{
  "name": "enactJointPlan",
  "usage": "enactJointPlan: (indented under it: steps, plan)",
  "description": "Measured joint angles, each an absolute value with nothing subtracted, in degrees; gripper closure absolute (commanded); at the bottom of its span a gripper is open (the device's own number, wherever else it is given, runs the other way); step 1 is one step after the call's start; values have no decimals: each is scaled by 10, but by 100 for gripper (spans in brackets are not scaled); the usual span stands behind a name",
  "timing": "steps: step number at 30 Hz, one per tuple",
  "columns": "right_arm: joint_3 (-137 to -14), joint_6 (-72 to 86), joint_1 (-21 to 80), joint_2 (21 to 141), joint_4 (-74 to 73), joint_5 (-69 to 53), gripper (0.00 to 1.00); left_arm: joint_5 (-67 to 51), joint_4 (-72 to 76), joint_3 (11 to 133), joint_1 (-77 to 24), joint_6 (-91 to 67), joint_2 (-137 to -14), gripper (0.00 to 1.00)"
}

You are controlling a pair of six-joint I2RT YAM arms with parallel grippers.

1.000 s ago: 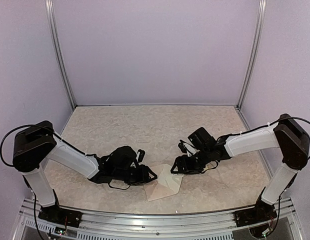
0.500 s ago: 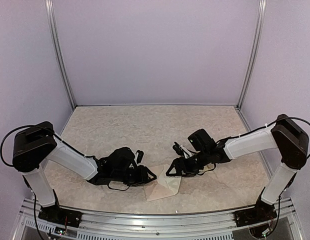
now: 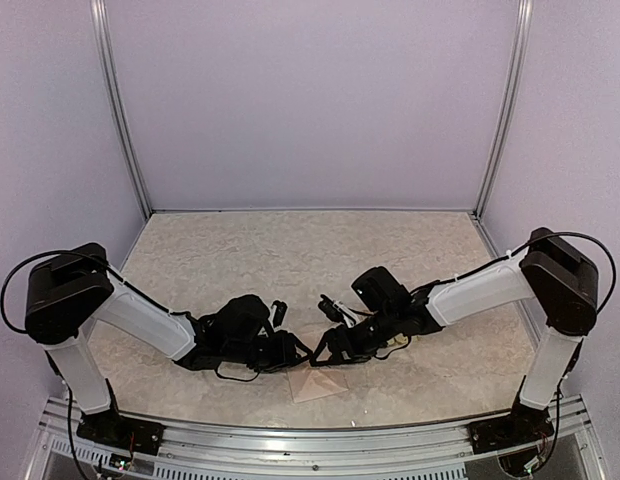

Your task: Place the letter into the envelope and seal it

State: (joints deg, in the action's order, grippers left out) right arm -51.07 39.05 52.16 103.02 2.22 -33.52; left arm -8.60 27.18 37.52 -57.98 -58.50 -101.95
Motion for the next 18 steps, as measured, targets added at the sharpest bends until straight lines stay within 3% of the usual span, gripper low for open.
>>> enactJointPlan:
  steps: [18]
  plan:
    - [-523, 412, 526, 1026, 10, -298, 32, -80, 263, 364, -583, -588, -1006, 65]
